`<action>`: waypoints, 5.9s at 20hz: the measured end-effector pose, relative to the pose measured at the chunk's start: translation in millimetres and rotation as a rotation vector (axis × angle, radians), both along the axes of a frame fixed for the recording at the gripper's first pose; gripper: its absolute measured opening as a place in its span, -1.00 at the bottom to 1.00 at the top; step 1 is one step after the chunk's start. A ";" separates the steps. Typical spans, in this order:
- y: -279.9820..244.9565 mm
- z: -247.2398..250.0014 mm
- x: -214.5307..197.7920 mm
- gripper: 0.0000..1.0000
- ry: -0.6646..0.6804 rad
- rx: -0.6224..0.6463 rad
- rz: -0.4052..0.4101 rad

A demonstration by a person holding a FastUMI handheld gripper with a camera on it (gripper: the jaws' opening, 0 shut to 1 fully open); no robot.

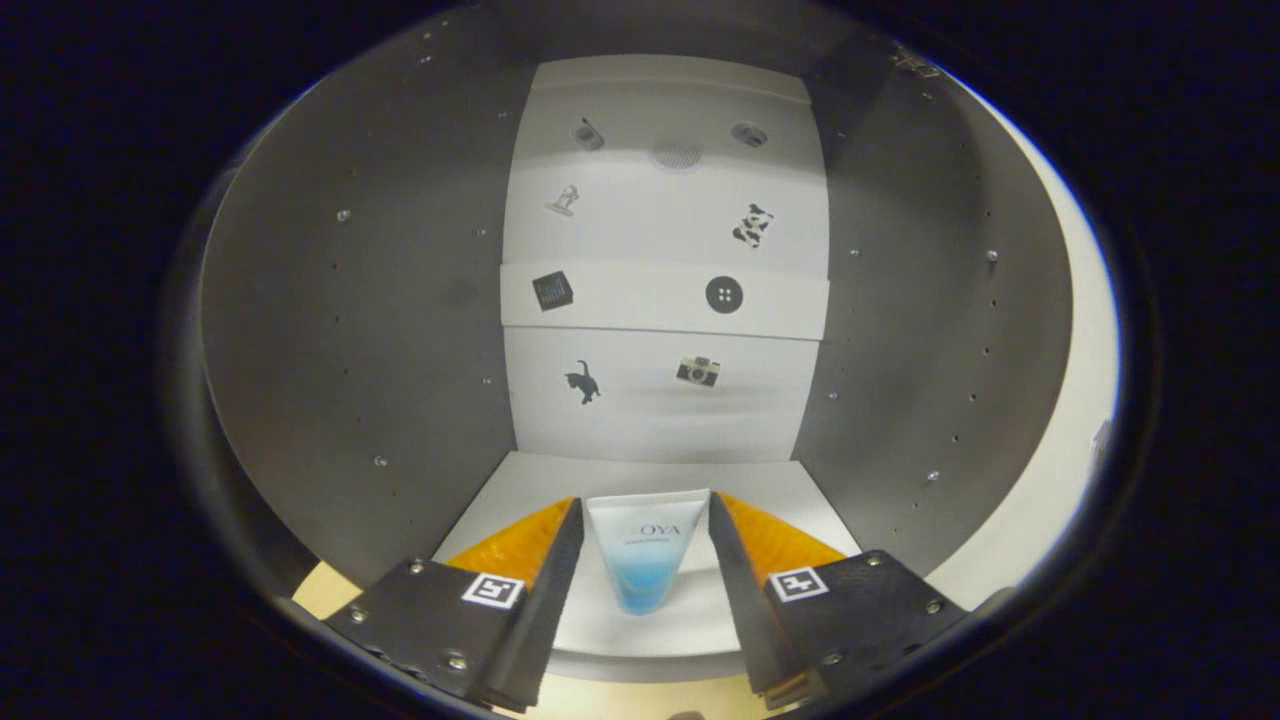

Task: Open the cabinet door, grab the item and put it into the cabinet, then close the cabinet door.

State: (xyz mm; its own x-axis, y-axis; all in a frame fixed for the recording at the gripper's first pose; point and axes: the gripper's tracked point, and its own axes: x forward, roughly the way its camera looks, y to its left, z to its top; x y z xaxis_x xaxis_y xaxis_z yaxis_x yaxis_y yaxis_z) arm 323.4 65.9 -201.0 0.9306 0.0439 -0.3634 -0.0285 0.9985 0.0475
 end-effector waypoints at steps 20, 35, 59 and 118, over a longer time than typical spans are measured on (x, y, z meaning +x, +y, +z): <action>-63.0 143.6 -217.1 0.48 -0.187 -0.056 -0.090; -192.4 175.7 -385.5 0.48 -0.167 -0.090 -0.452; -274.2 158.1 -405.3 0.46 -0.141 -0.080 -0.483; 24.2 112.9 -248.7 0.63 -0.113 0.160 0.262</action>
State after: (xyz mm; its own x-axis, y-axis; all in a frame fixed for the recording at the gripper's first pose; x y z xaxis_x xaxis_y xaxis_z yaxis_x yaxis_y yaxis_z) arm 74.7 90.1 -88.1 0.9139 0.3359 -0.2280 -0.2979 0.9364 0.1854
